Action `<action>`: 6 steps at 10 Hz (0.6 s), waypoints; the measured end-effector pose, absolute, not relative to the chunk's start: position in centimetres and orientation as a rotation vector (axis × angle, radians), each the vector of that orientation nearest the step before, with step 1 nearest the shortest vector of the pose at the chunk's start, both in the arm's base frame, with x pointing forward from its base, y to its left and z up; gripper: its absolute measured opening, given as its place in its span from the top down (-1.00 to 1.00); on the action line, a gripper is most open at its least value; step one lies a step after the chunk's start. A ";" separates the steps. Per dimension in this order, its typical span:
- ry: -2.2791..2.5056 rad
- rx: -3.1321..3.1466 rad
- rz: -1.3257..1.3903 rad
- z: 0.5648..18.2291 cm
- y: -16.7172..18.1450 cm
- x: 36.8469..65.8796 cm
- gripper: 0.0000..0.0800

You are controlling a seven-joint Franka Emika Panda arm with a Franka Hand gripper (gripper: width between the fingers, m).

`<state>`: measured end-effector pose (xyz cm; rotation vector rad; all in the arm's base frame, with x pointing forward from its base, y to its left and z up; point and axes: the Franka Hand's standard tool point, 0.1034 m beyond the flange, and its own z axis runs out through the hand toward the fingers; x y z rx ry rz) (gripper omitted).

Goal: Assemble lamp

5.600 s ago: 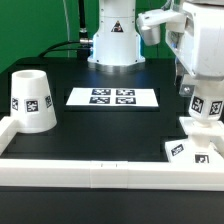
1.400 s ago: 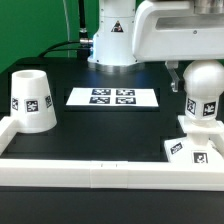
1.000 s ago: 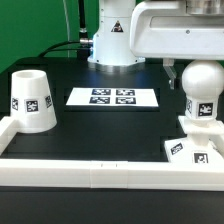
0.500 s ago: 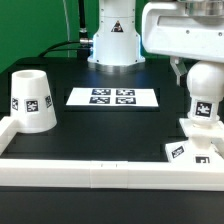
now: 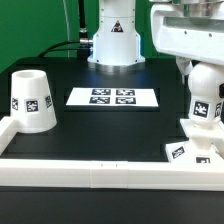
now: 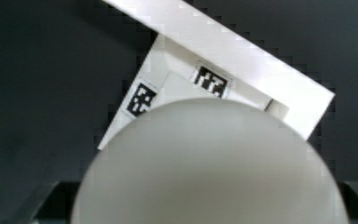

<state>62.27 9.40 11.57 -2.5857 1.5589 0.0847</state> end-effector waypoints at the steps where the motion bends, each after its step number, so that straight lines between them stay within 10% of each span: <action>1: 1.533 -2.600 0.083 11.6 9.4 62.3 -0.47; 6: 0.908 -2.889 0.055 11.9 10.0 62.3 -0.74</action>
Offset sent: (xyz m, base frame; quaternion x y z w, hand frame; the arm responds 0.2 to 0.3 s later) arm -0.0002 -0.0037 -0.0008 -0.0373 0.0408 -0.2178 0.9744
